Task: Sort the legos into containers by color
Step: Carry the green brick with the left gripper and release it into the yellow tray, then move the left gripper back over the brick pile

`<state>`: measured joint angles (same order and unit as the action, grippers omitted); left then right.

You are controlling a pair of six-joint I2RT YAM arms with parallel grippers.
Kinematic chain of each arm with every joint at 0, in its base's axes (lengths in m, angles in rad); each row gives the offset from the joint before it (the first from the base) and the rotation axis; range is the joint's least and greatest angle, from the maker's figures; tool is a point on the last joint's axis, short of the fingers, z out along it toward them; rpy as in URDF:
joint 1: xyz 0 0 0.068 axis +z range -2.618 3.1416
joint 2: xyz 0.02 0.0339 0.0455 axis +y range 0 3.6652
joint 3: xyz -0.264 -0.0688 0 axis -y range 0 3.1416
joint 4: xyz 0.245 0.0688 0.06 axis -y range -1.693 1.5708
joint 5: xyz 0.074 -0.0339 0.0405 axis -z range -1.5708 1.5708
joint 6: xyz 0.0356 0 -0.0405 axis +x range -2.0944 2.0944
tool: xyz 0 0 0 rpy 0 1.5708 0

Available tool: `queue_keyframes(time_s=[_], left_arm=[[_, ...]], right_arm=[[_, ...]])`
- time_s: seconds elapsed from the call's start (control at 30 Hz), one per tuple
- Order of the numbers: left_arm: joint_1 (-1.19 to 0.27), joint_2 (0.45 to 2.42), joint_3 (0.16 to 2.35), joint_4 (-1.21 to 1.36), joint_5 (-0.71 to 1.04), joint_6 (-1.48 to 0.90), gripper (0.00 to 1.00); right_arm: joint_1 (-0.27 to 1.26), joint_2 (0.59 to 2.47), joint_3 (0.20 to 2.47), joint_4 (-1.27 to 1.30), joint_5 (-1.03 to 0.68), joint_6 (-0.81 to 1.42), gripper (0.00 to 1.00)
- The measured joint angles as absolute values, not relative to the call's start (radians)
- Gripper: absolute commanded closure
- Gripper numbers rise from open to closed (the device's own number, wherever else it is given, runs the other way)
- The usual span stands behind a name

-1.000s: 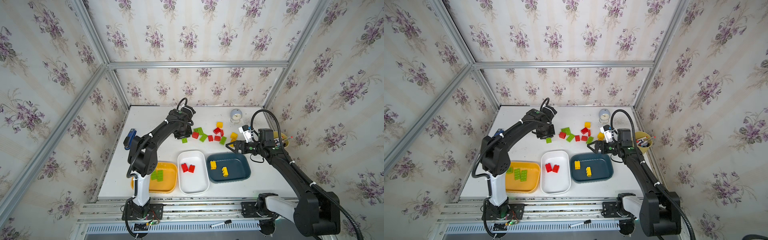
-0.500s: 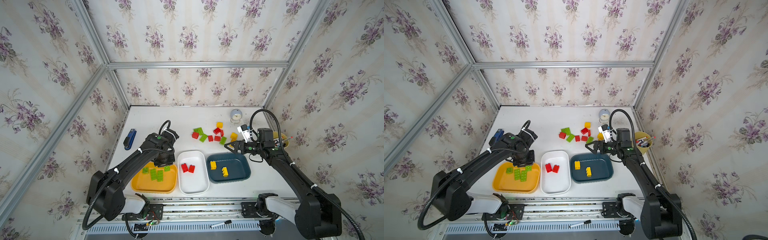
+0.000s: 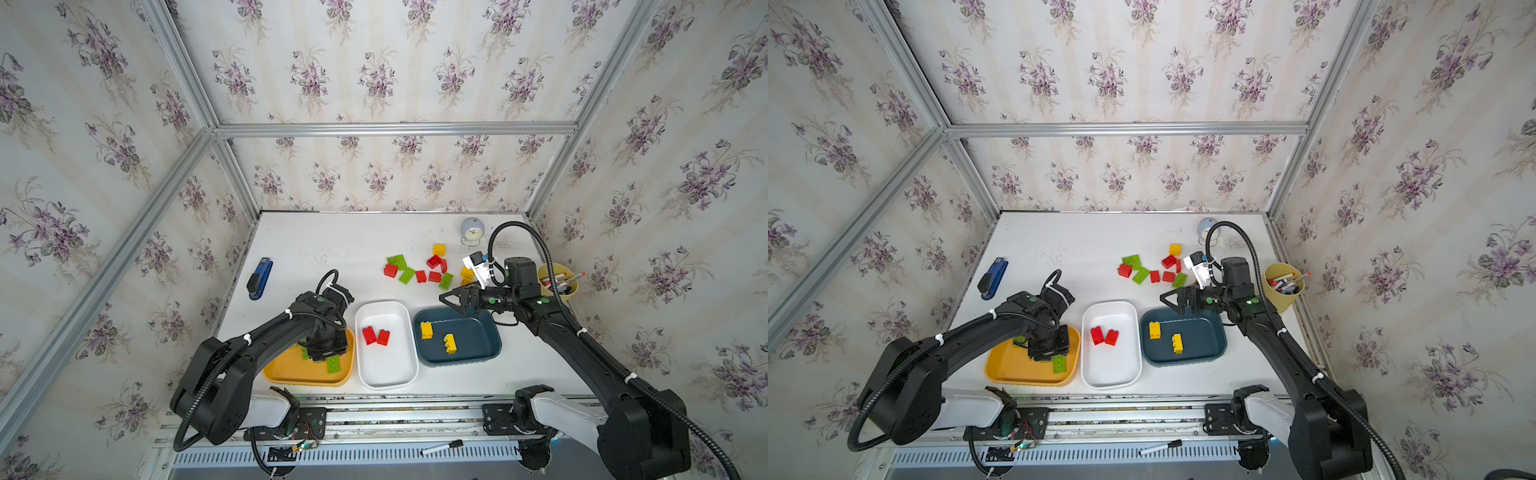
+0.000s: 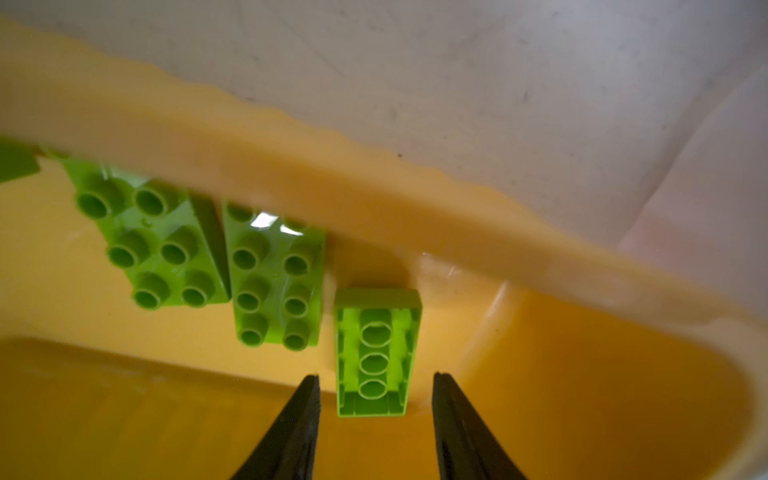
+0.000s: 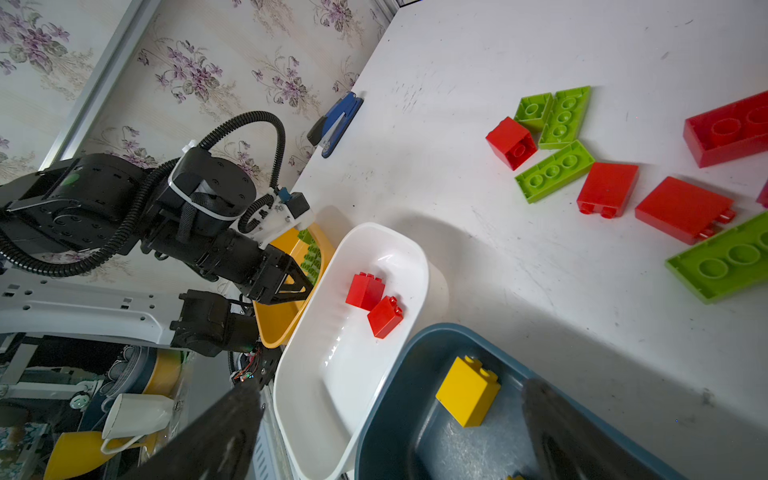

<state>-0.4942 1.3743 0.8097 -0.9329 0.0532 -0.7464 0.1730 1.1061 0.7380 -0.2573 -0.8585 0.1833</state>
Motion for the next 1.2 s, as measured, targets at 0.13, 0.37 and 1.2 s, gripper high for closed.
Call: queue_keyframes(time_s=[0.13,0.37,1.2], left_arm=[[-0.489,1.368,0.908,-0.939,0.051,-0.718,0.36],[-0.480,1.501,1.219,-0.973,0.043,-0.655,0.36],[-0.511,2.308,2.053,-0.932,0.109,-0.929,0.31]], right_arm=[[0.173,1.099,0.739,-0.273,-0.850,0.182,0.00],[0.173,1.102,0.755,-0.295,-0.836,0.175,0.00],[0.174,1.152,0.778,-0.294,-0.797,0.165,0.00]])
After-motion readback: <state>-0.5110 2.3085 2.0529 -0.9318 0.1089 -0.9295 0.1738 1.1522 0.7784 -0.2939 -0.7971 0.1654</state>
